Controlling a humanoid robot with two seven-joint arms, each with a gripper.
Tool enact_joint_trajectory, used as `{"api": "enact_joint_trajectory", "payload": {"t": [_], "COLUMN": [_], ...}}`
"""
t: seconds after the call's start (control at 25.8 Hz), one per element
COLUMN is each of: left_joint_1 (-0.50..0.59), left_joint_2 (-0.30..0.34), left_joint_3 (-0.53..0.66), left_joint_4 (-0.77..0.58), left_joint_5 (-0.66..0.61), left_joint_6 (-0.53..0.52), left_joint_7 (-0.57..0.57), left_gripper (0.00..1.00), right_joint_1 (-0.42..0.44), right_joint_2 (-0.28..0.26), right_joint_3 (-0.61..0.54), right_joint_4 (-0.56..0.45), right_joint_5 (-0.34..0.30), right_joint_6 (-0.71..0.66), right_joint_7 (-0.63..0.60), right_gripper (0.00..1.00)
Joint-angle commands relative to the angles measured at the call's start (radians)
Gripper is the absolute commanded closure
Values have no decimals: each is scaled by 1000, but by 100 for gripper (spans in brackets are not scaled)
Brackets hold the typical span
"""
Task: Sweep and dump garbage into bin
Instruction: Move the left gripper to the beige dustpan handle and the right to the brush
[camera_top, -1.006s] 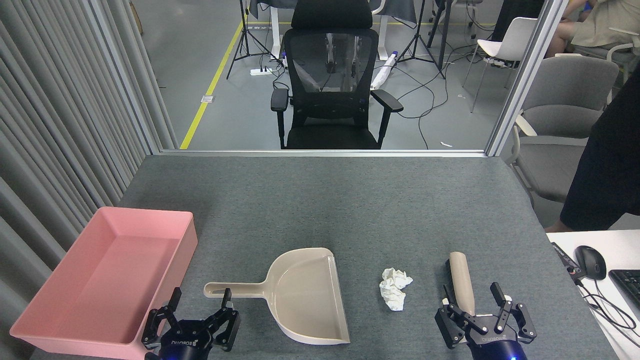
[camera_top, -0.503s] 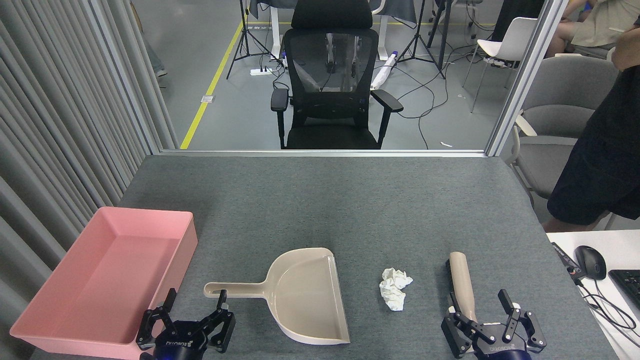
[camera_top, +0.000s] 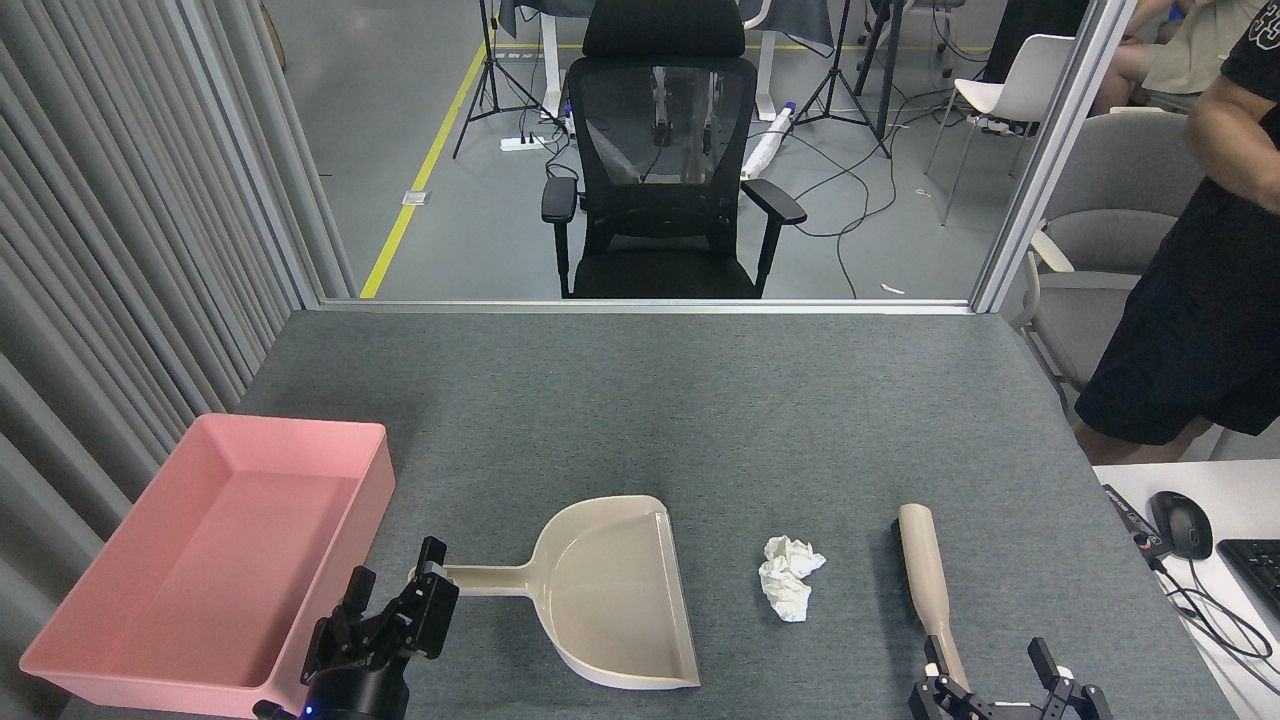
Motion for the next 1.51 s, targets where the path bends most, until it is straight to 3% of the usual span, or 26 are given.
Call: {"api": "enact_joint_trajectory", "payload": {"t": [0.0, 0.35, 0.62, 0.81, 1.01, 1.47], "left_joint_1": [-19, 20, 24, 30, 41, 49], "left_joint_2": [0, -3, -2, 1, 3, 4], "left_joint_3": [1, 70, 56, 54, 59, 62], "left_joint_4": [0, 0, 0, 0, 5, 51], "left_joint_5": [178, 192, 200, 217, 321, 323], "left_joint_6": [-22, -100, -129, -128, -117, -131], "left_joint_7": [11, 4, -44, -41, -42, -39], "left_gripper": [1, 1, 1, 1, 1, 1], "right_joint_1": [4, 5, 34, 33, 31, 19], "right_joint_2": [1, 1, 9, 7, 7, 7], "right_joint_3": [-2, -21, -25, -25, -19, -14], "right_joint_4": [1, 1, 6, 13, 30, 98], "right_joint_5": [-1, -4, -2, 2, 7, 10], "right_joint_6": [3, 2, 3, 5, 3, 3], "right_joint_7": [-5, -7, -7, -7, -8, -12], "right_gripper": [2, 2, 2, 2, 2, 2]}}
